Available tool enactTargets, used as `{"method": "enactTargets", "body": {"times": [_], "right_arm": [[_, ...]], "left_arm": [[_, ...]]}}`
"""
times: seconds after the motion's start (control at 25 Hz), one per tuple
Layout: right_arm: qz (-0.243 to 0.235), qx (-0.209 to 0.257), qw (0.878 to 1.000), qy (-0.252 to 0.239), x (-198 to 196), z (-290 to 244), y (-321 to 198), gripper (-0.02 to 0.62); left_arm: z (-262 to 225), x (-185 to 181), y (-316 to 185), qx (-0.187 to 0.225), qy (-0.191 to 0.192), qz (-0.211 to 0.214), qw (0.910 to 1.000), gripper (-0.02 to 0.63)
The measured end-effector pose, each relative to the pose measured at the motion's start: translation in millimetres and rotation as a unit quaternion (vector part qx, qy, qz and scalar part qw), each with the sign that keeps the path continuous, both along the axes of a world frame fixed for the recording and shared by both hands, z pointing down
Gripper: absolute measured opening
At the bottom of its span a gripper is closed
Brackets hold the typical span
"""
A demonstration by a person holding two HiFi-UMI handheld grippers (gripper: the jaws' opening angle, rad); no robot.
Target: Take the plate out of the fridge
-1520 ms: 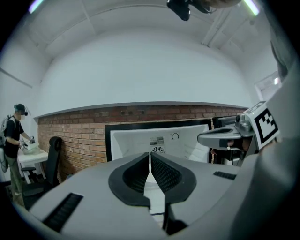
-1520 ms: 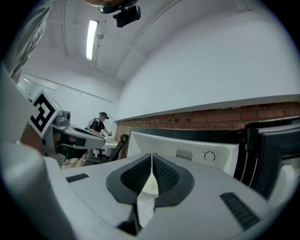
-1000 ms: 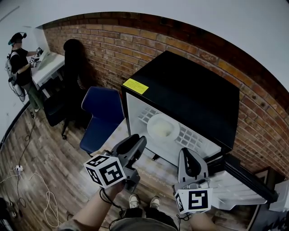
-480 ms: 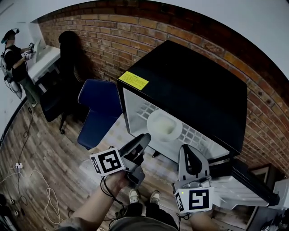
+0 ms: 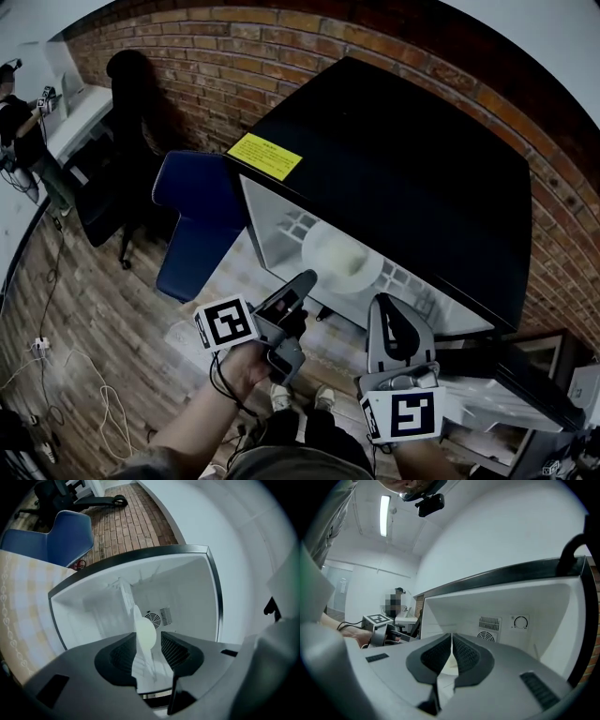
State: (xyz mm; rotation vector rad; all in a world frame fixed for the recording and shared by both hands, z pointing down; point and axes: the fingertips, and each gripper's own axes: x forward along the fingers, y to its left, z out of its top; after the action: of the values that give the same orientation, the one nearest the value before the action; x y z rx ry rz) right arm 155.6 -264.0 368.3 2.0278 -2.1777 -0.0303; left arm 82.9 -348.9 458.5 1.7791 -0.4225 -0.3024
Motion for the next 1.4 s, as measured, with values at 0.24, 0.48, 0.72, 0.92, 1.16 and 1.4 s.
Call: {"method": "enactTargets", "body": {"times": [0.24,0.48,0.72,0.92,1.16,1.4], "right_arm": [[0.0,-0.009,1.0,-0.009,-1.1,8.6,-6.4,0.031],[0.002,-0.018,1.0,-0.011,3.9,15.8,-10.3,0.031],[0.003,-0.019,1.0,-0.015,6.8,16.5,-12.7,0.031],[0.004,-0.019,1.0,-0.016,9.1,16.1,-14.2,0.031],[0.002,-0.018,1.0,-0.014,9.8,14.6,-12.3,0.031],[-0.002,-0.012,1.0,-0.014,7.7,8.8,-11.0,0.031]], "left_arm": [[12.5,11.3,-4.2,-0.033,0.002,0.009,0.9994,0.16],[19.7,25.7,-4.1,-0.053,0.006,0.02,0.9984,0.158],[28.1,35.8,-2.2,-0.083,0.011,0.02,0.9963,0.127],[21.8,38.5,-4.1,-0.099,0.02,0.025,0.9946,0.064],[23.5,37.5,-0.5,-0.114,0.02,0.022,0.993,0.055],[24.9,29.2,3.7,-0.103,0.003,0.023,0.9944,0.038]]}}
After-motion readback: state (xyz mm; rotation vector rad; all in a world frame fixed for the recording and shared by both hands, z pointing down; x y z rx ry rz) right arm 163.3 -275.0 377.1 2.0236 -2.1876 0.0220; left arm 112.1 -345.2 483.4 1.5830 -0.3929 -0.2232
